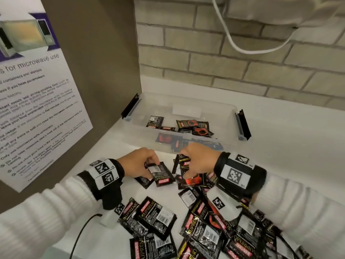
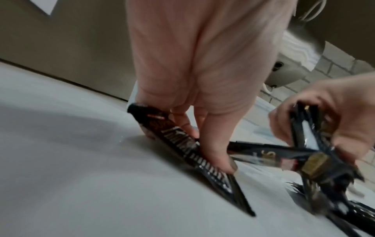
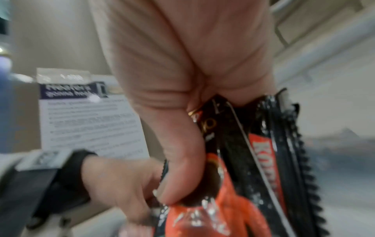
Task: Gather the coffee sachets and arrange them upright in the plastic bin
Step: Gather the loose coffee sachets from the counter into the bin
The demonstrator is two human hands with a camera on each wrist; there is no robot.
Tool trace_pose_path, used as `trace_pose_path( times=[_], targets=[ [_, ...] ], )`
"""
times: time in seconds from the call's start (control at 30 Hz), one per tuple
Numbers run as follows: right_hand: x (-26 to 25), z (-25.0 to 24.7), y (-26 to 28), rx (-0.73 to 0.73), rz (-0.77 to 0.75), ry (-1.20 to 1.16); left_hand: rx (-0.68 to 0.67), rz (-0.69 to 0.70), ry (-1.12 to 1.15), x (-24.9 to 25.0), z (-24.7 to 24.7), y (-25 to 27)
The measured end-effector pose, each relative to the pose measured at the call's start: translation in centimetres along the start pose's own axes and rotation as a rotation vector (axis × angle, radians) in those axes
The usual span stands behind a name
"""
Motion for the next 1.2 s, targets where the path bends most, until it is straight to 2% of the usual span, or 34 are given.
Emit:
trace_pose_path(
  times=[0.1, 0.2, 0.3, 0.37, 0.47, 0.53, 0.6, 0.7, 0.8, 0.87, 0.93, 1.03, 1.1, 1.13, 1.2],
  targets=[
    [-0.9, -3.3, 1.9, 0.144, -0.052, -0.027, -0.032, -0.026, 0.046, -0.4, 0.1, 0.0],
    [-0.7, -8.9, 3.5, 0.401, -0.055, -0.209, -0.109, -0.072, 0.13, -0.3, 0.2, -0.1],
    [1.0, -13.4, 3.4, 0.655, -0.006, -0.305, -0.133, -0.13, 0.23, 0.6, 0.1, -0.3],
    [2.6, -14.4, 2.1, 0.746, 0.06, -0.361, -0.13, -0.108, 0.138, 1.2, 0.5, -0.4],
    [4.5, -12.9, -0.5, 0.718, 0.136, -0.448, -0.099, -0.071, -0.066, 2.2, 1.6, -0.7],
    [5.2, -11.4, -1.7, 0.632, 0.148, -0.45, -0.064, -0.07, -0.104, 2.8, 2.0, -1.2],
    [5.4, -10.7, -1.9, 0.607, 0.136, -0.405, -0.05, -0.055, -0.145, 3.3, 2.3, -1.5],
    [5.2, -10.8, -0.8, 0.699, 0.06, -0.383, -0.113, -0.057, -0.071, 3.6, 2.4, -1.5],
    [4.9, -10.2, 1.0, 0.821, -0.036, -0.389, -0.166, 0.031, -0.052, 5.0, 0.5, -0.5],
    [4.8, -9.5, 2.0, 0.913, -0.081, -0.395, -0.146, 0.097, -0.112, 6.3, -2.6, 0.2],
    [4.8, -8.6, 2.7, 0.977, -0.114, -0.419, -0.053, 0.133, -0.018, 8.0, -6.7, 0.3],
    [4.7, -7.0, 3.5, 0.939, -0.079, -0.433, 0.253, 0.147, 0.236, 10.4, -12.7, -0.8],
    [5.0, -6.1, 3.9, 0.856, 0.026, -0.289, 0.383, 0.12, 0.318, 11.3, -14.4, -2.4],
    [5.2, -5.4, 4.0, 0.759, 0.088, -0.17, 0.4, 0.1, 0.295, 11.5, -14.5, -3.6],
    [5.5, -3.6, 4.1, 0.437, 0.18, 0.019, 0.362, 0.022, 0.184, 11.4, -13.8, -5.6]
  ],
)
Point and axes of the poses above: each hand's wrist, its own y-axis away from the middle knuckle, its own z-axis out of the palm, x = y × z, the point moved 7 cm from there along -y, towards the middle knuckle, and after that the axes turned 4 degrees about -z, right-handed, at the moved point
